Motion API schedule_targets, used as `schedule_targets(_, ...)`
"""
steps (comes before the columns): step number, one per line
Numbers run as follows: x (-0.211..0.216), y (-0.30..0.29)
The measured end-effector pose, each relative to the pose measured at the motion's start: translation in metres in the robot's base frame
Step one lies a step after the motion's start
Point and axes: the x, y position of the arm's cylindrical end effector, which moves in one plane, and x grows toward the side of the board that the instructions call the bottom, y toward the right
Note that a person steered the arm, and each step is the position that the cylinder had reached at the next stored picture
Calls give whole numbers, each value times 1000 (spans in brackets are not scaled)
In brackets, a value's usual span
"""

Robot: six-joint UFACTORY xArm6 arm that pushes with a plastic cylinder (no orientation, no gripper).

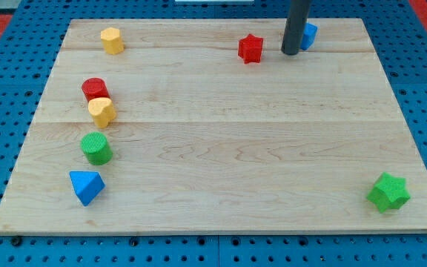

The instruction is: Slide the red star to the bottom of the hexagon

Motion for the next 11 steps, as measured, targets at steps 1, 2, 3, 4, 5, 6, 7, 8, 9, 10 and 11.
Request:
schedule_targets(1,4,-80)
schedule_targets(2,37,-201)
schedule_targets(3,45,-153)
schedule_targets(4,70,-193)
schedule_targets(5,71,-238)
schedule_targets(6,72,-255)
schedule_targets(7,97,-248)
schedule_targets(8,93,-259)
schedule_targets(9,66,-273)
schedule_targets(10,63,-257)
schedule_targets(11,63,-211)
